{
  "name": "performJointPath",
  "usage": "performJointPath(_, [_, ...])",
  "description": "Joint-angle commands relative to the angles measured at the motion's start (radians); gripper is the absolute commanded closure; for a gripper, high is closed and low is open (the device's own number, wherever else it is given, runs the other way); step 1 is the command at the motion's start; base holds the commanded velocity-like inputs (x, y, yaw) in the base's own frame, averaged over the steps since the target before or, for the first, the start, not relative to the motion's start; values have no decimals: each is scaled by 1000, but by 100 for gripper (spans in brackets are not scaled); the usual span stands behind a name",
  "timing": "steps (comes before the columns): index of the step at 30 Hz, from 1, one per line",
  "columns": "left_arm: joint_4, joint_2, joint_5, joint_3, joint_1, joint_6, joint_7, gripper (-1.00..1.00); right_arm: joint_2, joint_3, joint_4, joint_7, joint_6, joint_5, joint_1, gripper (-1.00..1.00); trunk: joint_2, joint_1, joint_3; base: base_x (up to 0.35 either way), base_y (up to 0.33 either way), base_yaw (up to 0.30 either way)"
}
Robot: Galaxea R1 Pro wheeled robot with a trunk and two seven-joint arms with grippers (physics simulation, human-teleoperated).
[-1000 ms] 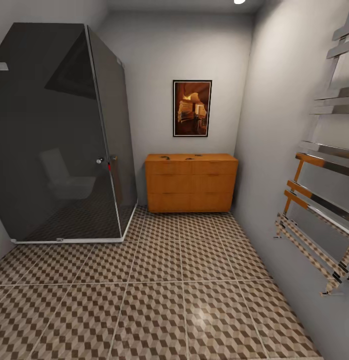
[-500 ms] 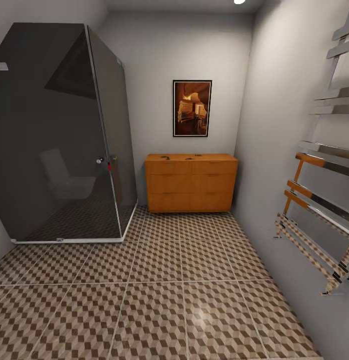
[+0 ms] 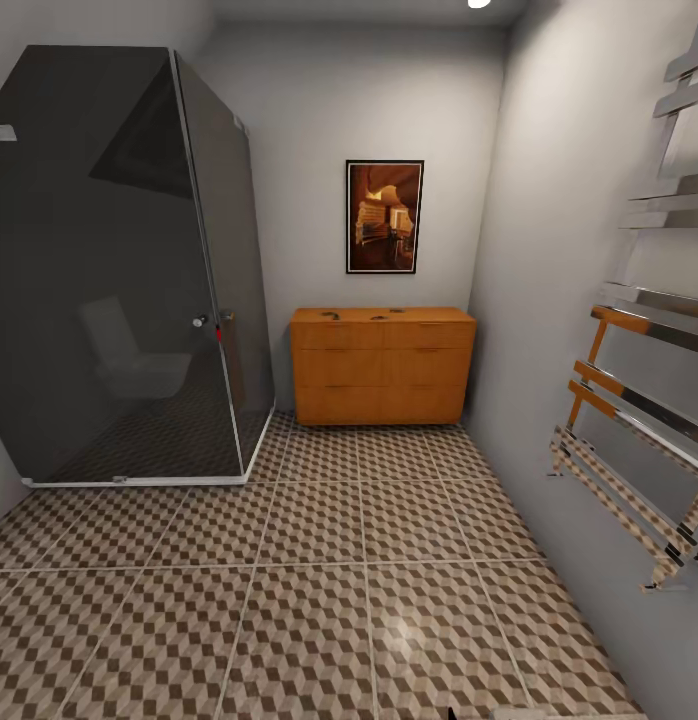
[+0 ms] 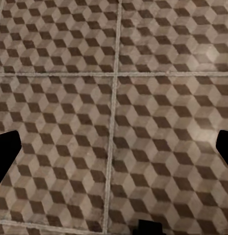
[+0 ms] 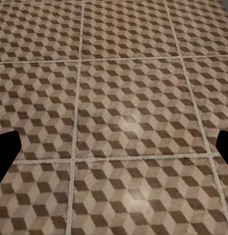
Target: Take the four mousetraps from the cabinet in the bathroom and place them on the bathroom floor. Make sure all four end up on the same floor surface, and ensure that at least two of them are either under or directly next to the same bathroom sink.
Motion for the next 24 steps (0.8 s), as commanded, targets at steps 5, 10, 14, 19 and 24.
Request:
performJointPath(5, [82, -2, 0, 1, 0, -128, 6, -100, 0, 1, 10, -3, -15, 1, 0, -100, 0, 0, -1, 0, 0, 0])
performJointPath(10, [99, -2, 0, 2, 0, -149, 7, -100, -1, 1, 13, -3, -18, 1, 0, -100, 0, 0, -1, 0, 0, 0])
performJointPath(14, [102, -2, 0, 2, 0, -153, 7, -100, -1, 1, 16, -3, -18, 1, 0, -100, 0, 0, -1, 0, 0, 0])
performJointPath(19, [103, -1, 0, 2, 0, -157, 6, -100, -2, 0, 21, -3, -19, 1, 0, -100, 0, 0, -1, 0, 0, -5])
performJointPath(24, [103, 0, -2, 2, 0, -160, 5, -100, -2, 0, 21, -3, -19, 1, 0, -100, 0, 0, -1, 0, 0, -167])
